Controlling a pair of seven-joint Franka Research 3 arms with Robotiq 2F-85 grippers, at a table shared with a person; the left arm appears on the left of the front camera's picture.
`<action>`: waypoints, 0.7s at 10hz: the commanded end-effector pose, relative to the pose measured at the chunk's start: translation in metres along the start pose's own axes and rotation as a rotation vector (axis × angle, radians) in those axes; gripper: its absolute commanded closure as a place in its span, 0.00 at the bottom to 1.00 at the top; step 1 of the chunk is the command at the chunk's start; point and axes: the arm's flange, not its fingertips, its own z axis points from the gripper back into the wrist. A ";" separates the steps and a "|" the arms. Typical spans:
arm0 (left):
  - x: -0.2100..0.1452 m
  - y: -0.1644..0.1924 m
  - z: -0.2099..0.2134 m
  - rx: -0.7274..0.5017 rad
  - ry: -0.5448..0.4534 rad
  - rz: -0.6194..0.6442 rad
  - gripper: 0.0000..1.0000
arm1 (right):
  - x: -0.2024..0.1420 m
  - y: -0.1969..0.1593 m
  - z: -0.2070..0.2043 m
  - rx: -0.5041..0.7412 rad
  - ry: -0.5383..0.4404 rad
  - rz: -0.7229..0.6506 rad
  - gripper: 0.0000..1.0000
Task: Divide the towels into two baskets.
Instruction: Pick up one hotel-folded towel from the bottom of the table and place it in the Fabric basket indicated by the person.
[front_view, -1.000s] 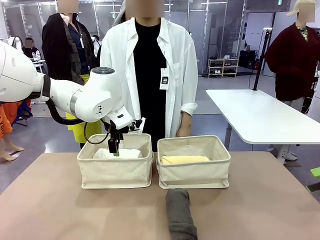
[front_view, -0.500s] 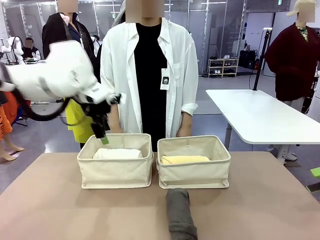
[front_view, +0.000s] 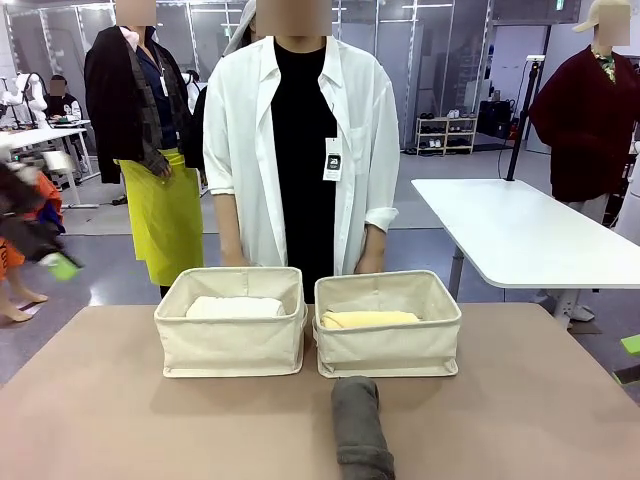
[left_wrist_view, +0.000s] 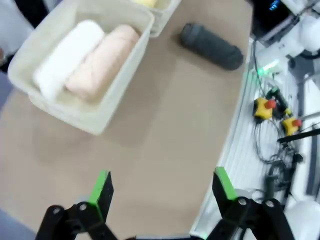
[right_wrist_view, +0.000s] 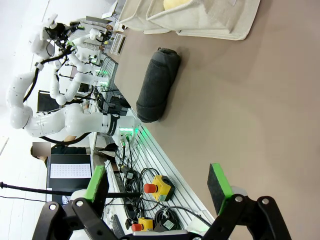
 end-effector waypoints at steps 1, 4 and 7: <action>-0.058 0.010 0.020 -0.091 -0.188 0.174 0.00 | -0.001 0.002 -0.002 -0.008 -0.010 -0.005 0.00; -0.190 0.024 0.028 -0.308 -0.464 0.293 0.00 | -0.001 0.002 -0.002 -0.008 -0.010 -0.005 0.00; -0.259 0.042 0.013 -0.378 -0.523 0.335 0.00 | -0.001 0.002 -0.002 -0.008 -0.010 -0.005 0.00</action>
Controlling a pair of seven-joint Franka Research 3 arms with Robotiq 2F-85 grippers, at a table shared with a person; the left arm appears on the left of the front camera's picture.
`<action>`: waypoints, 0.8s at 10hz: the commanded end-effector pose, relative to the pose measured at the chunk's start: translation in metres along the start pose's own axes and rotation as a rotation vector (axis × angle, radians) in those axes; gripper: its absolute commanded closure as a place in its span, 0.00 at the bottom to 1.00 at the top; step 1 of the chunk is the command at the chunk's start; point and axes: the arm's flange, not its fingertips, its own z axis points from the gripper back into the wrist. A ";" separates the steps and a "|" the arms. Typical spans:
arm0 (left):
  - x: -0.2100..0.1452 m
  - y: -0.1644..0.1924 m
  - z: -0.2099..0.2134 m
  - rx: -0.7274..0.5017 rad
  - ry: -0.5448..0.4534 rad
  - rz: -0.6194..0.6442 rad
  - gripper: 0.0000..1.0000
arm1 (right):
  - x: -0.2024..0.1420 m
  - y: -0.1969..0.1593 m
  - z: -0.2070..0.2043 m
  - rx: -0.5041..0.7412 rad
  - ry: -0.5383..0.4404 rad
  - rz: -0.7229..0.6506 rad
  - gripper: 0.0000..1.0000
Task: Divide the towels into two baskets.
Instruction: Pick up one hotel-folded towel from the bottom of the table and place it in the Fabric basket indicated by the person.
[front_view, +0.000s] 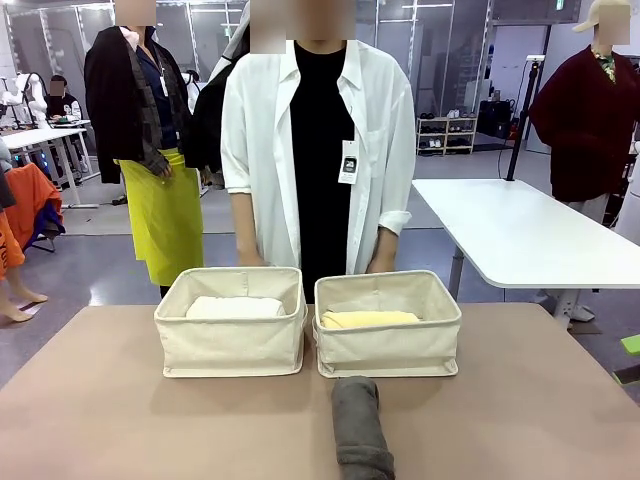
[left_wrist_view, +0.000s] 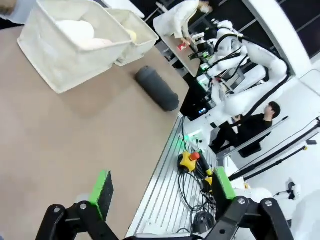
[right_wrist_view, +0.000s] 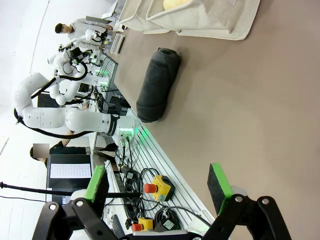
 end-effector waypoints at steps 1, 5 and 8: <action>0.015 0.027 0.008 -0.005 0.012 0.042 0.00 | -0.002 0.002 -0.002 -0.008 -0.010 -0.005 0.00; 0.000 0.000 0.000 0.000 0.000 0.000 0.00 | -0.002 0.002 -0.002 -0.008 -0.010 -0.005 0.00; 0.000 0.000 0.000 0.000 0.000 0.000 0.00 | -0.002 0.002 -0.002 -0.008 -0.010 -0.005 0.00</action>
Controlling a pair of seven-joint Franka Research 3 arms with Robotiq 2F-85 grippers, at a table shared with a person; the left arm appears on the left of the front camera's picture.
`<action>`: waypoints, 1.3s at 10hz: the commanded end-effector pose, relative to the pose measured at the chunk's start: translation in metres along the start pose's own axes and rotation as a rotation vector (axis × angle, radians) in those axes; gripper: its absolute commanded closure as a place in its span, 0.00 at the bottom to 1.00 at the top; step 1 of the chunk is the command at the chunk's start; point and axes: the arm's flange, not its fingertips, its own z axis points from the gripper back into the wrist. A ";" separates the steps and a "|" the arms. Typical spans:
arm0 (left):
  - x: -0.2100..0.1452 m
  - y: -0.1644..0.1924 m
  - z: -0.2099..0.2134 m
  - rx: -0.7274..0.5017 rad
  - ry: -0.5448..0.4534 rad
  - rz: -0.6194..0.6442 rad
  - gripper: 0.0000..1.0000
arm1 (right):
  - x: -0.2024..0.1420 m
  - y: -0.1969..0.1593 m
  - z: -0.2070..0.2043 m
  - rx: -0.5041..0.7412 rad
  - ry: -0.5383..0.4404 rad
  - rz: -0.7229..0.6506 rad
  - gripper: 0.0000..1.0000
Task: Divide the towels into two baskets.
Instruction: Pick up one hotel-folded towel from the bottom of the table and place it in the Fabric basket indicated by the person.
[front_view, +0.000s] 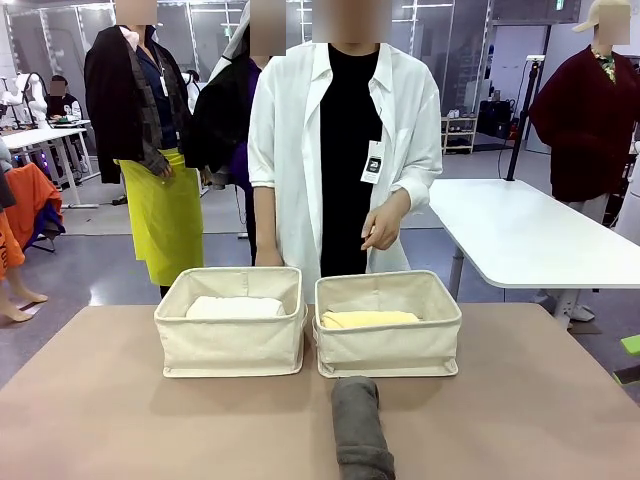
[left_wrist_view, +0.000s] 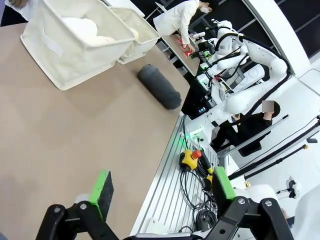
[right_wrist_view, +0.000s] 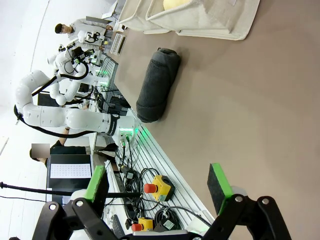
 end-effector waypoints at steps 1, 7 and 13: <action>-0.003 -0.005 -0.001 -0.005 -0.010 0.007 0.00 | -0.001 0.002 -0.002 -0.008 -0.010 -0.005 0.00; -0.003 -0.005 -0.001 -0.005 -0.010 0.007 0.00 | 0.061 0.049 -0.066 -0.164 0.166 -0.084 0.00; -0.003 -0.005 -0.001 -0.005 -0.010 0.007 0.00 | 0.092 0.087 -0.228 -0.437 0.122 -0.199 0.00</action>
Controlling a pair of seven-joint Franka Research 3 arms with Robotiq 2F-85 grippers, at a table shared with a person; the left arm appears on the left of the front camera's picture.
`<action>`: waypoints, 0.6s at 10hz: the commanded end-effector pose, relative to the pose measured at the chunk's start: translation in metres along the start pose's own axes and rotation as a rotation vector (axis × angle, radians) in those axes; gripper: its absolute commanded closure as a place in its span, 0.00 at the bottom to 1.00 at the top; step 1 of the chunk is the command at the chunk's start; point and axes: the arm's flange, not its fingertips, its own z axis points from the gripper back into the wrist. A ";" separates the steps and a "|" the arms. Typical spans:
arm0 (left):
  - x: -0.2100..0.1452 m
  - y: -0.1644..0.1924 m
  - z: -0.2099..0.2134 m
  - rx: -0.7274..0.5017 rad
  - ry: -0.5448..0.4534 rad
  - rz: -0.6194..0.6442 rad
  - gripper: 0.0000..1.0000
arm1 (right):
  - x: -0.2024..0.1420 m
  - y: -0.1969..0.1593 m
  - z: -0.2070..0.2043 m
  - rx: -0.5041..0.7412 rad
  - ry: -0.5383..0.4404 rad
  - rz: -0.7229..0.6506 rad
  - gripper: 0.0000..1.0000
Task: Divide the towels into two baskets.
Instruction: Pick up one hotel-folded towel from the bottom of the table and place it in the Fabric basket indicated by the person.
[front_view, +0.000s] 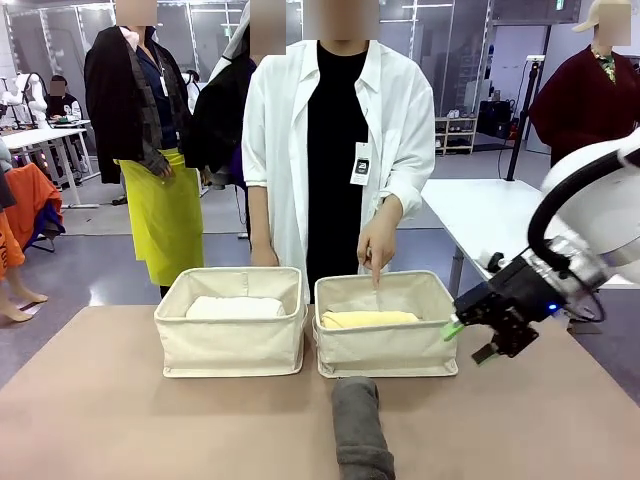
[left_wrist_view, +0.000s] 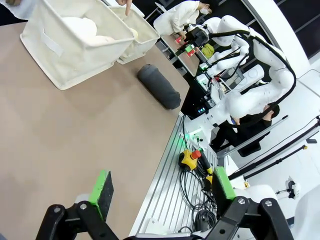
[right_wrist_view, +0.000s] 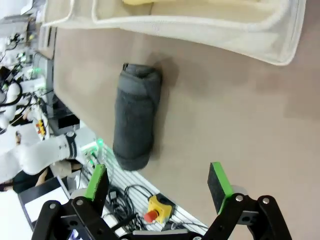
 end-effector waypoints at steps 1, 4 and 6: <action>-0.002 -0.006 -0.001 -0.003 -0.009 0.003 0.00 | -0.008 0.020 -0.031 -0.049 -0.045 -0.047 0.00; -0.002 -0.006 -0.001 -0.003 -0.009 0.003 0.00 | -0.011 0.056 -0.083 -0.149 -0.039 -0.060 0.00; -0.002 -0.006 -0.001 -0.003 -0.009 0.003 0.00 | -0.009 0.079 -0.108 -0.216 -0.031 -0.055 0.00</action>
